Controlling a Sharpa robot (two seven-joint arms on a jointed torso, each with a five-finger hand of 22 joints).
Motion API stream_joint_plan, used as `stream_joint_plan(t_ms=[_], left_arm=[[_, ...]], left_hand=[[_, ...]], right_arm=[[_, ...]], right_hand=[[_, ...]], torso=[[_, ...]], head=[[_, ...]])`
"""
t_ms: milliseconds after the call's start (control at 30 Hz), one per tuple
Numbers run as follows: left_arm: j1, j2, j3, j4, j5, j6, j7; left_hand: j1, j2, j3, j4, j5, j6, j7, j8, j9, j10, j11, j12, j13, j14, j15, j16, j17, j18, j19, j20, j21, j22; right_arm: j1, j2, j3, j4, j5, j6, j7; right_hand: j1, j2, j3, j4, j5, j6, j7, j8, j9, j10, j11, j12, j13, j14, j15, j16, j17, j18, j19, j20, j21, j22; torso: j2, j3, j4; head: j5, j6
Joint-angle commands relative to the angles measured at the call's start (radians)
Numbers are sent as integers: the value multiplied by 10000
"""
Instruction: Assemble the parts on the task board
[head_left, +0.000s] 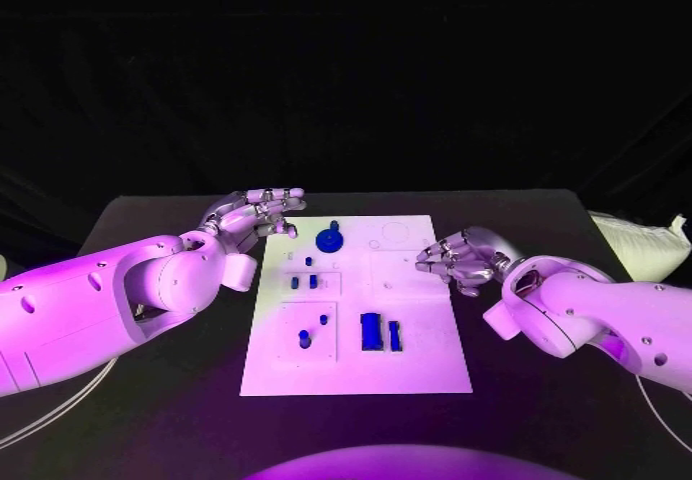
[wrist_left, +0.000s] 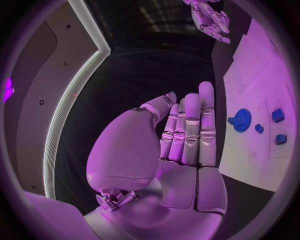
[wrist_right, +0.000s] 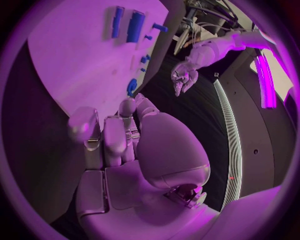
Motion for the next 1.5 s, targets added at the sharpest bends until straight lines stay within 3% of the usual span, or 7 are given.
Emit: stream_joint_plan(t_ms=[33,433,1000,1033,1200,1333,1500], left_arm=[[-2,38,7,-144,65,-112,351],[-30,544,-8,-1367,337,-506,730],[-38,1461,5,-2606,703,-1181,1171],[-44,1418,-4,-2565,480,-904,800],[-120,1377,26,-2366,379,-1213,875],[-269,1296,83,-1978,180,-1817,1022],[-603,1114,211,-1108,-264,-3170,1350]], left_hand=[[-87,47,91,-40,-61,38,43,-11,-45,-58,5,-28,-86,-422,74,-1207,-639,199,-744,33,-531,-272],[-452,-74,673,129,-48,223,77,-411,-49,264,335,-1459,-131,-790,903,-6479,-3054,158,-3070,1106,-3578,-2646],[-835,-145,-657,499,-32,-318,-35,-1027,-60,-654,841,-2352,-118,-1084,1460,-8695,-3719,189,-3622,1651,-4939,-4377],[-4684,160,-1739,701,-414,-3163,-592,-1662,-706,-3599,251,-2964,-741,-3994,918,-8985,-4379,-370,-5819,794,-5606,-5184],[-6052,1027,-2190,701,-568,-4211,-747,-1662,-706,-4660,48,-2964,-741,-5009,761,-9736,-4379,-494,-6636,496,-5606,-5510],[-7185,1027,-2517,701,-1381,-5061,-903,-1662,-706,-5532,-129,-2964,-741,-5863,610,-9736,-4379,-608,-7295,239,-5606,-5753],[-8409,1027,-2869,701,-1381,-5977,-1071,-1662,-706,-6472,-315,-2964,-741,-6783,444,-9736,-4379,-758,-8003,-33,-5606,-6012]], right_arm=[[85,208,1,-509,3369,-120,2676],[232,1787,129,-3053,5037,930,4469],[248,3345,359,-5262,5700,1399,5175],[243,3300,351,-5184,5318,1031,4709],[232,3244,319,-4888,5480,720,4817],[209,3135,256,-4313,5794,117,5028],[158,2897,118,-3056,6481,-1200,5488]], right_hand=[[307,-53,243,-144,-59,-93,92,-46,-227,-278,60,-1164,-1237,-639,53,-2366,-2182,272,-821,120,-2060,-1902],[750,-594,1912,-279,-507,-206,401,-73,-1135,-927,820,-3407,-6746,-2831,1138,-8344,-5917,193,-2591,1086,-6247,-4810],[-159,-816,2382,-540,-539,-237,490,-66,-1959,-960,954,-3442,-9128,-1947,1350,-9937,-8110,281,-1507,1352,-8118,-6686],[-4222,-22,1530,-972,-981,-3216,-76,-690,-2787,-4324,568,-4053,-9733,-5455,388,-10548,-8447,-361,-4773,725,-8471,-7344],[-5743,-22,1166,-972,-1168,-4288,-231,-690,-2787,-5586,429,-4053,-9733,-6773,388,-10548,-8648,-376,-5901,578,-8682,-7662],[-6943,-22,904,-972,-1305,-5167,-384,-690,-2787,-6594,-375,-4053,-9733,-7816,388,-10548,-9367,-527,-6858,404,-9450,-7864],[-8246,-22,619,-972,-2102,-6119,-555,-690,-2787,-7672,-375,-4053,-9733,-8942,388,-10548,-9367,-645,-7890,215,-9450,-8081]], torso=[[-105,-14,-33],[-493,-71,-141],[-809,50,-49],[-756,15,-71],[-804,13,-106],[-896,9,-174],[-1059,2,-295]], head=[[16,52],[-32,350],[3,927],[-19,825],[36,982],[142,1283],[330,1816]])
